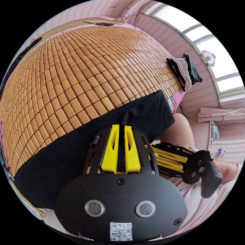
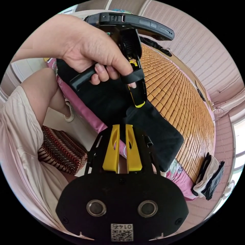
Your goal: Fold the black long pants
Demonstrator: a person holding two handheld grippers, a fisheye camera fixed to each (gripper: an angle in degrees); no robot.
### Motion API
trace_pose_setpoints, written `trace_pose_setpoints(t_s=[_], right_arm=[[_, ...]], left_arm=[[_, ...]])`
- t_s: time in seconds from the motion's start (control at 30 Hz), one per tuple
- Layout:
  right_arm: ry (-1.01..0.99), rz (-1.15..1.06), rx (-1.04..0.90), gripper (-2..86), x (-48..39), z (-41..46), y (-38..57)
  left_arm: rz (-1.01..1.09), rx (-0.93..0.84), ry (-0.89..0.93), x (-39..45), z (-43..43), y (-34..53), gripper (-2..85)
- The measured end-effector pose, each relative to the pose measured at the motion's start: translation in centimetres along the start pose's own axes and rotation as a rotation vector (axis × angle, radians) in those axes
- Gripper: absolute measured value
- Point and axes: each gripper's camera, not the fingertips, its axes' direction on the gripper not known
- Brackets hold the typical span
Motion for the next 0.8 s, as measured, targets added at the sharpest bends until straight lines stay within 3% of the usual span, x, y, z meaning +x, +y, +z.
trace_pose_setpoints(t_s=[0.23, 0.43, 0.63, 0.8], right_arm=[[-0.08, 0.069, 0.088, 0.7, 3.1, -2.8, 1.4], [-0.137, 0.127, 0.212, 0.3, 5.0, -7.1, 0.8], [-0.284, -0.044, 0.433, 0.5, 2.3, -11.5, -8.0], [-0.488, -0.162, 0.562, 1.7, -4.2, -13.2, -20.4]], left_arm=[[0.013, 0.03, 0.025, 0.6, -3.2, 2.3, 3.8], [0.01, 0.175, 0.067, 0.2, -9.6, 6.6, 3.8], [0.005, 0.35, -0.134, -4.3, -22.1, 15.9, 3.5], [-0.202, 0.448, -0.409, -13.6, -35.3, 28.6, 4.5]])
